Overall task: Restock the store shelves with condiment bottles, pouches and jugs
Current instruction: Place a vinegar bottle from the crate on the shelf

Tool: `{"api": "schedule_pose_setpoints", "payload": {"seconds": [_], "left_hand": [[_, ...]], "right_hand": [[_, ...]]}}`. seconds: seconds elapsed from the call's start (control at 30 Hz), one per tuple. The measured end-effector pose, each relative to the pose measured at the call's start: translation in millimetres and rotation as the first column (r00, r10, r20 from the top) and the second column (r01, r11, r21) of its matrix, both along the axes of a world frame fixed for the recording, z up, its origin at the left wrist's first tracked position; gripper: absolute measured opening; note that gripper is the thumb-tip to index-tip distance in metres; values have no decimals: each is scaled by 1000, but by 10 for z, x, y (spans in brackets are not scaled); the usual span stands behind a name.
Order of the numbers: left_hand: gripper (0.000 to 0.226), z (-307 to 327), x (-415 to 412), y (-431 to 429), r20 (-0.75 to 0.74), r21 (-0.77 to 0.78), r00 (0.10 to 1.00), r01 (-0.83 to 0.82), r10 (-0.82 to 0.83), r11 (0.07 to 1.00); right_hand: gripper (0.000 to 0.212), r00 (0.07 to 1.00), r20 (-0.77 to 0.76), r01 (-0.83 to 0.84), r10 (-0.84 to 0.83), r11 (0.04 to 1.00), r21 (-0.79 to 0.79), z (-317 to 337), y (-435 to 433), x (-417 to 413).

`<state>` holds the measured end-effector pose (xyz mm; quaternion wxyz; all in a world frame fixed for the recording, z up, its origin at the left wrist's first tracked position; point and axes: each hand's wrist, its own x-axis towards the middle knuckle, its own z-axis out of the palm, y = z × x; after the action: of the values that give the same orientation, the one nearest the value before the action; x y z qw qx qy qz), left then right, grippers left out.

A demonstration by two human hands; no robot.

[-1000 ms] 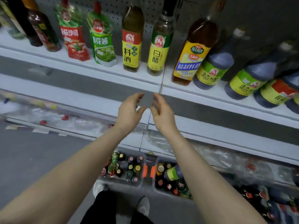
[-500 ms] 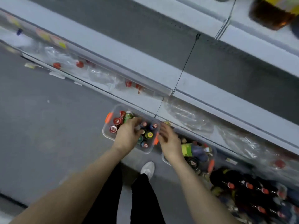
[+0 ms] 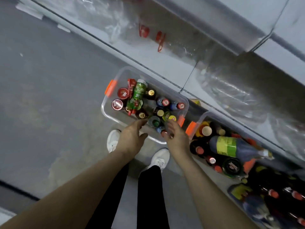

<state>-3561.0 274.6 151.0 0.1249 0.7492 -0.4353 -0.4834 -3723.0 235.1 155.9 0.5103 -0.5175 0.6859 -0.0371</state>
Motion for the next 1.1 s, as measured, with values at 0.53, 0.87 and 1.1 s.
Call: {"api": "schedule_pose_setpoints", "payload": {"seconds": [0.53,0.87,1.1], "left_hand": [[55,-1808,-111,71,-2,180,980,198,-201,963],[56,-1680,-56,124,15,194,981,188,-195,963],[69,-858,-14,-24,-25,110,989,144,-143,983]], "right_hand": [[51,875,-323,-354,360,932,79,-1876,-6,244],[39,896,-283,-356,342,935,5,-1556,-38,175],[34,959,-179,-248,218,954,-170,-342,25,-41]]}}
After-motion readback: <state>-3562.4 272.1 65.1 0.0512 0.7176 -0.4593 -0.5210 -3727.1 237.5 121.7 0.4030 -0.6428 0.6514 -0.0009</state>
